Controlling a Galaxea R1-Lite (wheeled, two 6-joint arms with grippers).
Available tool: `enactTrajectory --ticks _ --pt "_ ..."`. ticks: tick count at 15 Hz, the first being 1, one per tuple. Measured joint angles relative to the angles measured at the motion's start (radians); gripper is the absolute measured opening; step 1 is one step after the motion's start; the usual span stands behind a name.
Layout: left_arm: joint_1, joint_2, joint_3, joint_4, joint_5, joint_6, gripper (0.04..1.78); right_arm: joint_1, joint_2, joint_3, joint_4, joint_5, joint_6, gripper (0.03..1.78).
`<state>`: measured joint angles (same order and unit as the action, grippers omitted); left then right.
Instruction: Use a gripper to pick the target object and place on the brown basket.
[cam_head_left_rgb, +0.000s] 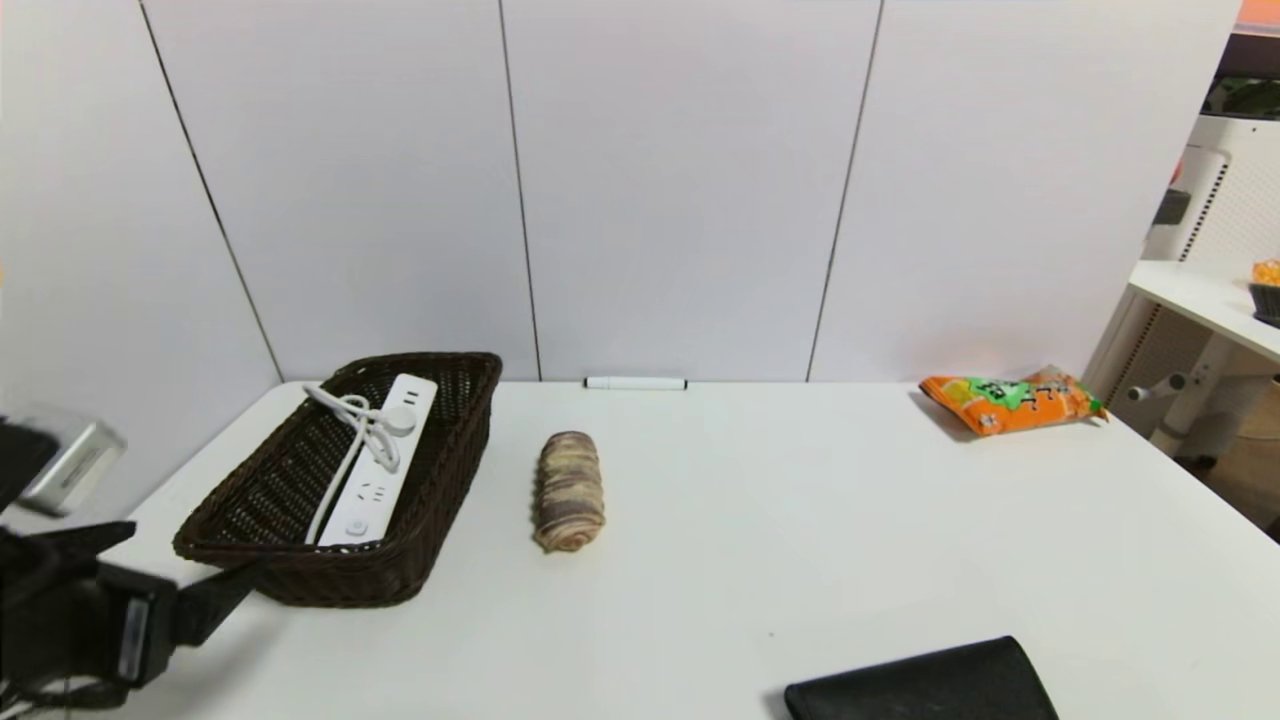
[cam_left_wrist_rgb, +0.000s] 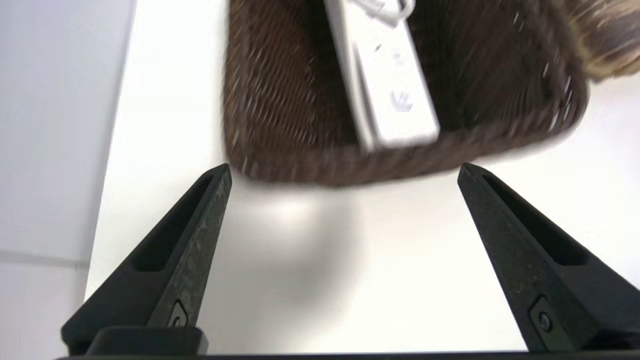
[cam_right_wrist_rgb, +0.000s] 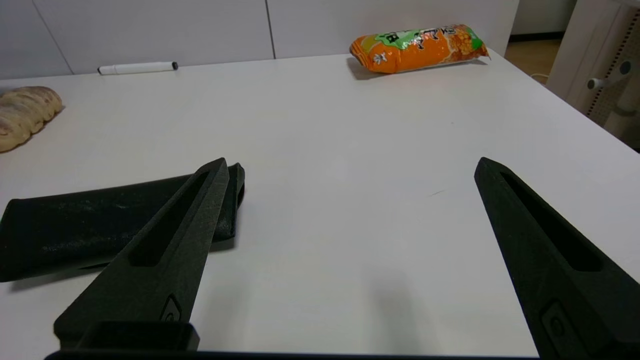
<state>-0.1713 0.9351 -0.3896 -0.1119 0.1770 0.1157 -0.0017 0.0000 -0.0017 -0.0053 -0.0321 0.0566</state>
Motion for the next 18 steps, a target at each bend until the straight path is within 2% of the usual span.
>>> enactTrajectory --ticks 2,4,6,8,9,12,18 --pt "0.063 -0.168 0.152 -0.089 -0.012 0.005 1.65 0.000 0.000 0.000 0.000 0.000 0.000 1.70" --pt "0.157 -0.319 0.258 -0.140 -0.088 0.004 1.66 0.000 0.000 0.000 0.000 0.000 0.000 1.70" --pt "0.226 -0.465 0.330 -0.131 -0.200 -0.005 1.67 0.000 0.000 0.000 0.000 0.000 0.000 1.70" --pt "0.259 -0.576 0.366 -0.104 -0.261 -0.015 1.67 0.000 0.000 0.000 0.000 0.000 0.000 1.70" --pt "0.255 -0.608 0.374 -0.106 -0.272 -0.022 1.67 0.000 0.000 0.000 0.000 0.000 -0.001 1.70" --pt "0.153 -0.660 0.383 -0.110 -0.263 -0.056 1.69 0.000 0.000 0.000 0.000 0.000 0.000 1.70" --pt "0.173 -0.895 0.389 0.110 -0.183 -0.060 1.69 0.000 0.000 0.000 0.000 0.000 0.000 1.70"
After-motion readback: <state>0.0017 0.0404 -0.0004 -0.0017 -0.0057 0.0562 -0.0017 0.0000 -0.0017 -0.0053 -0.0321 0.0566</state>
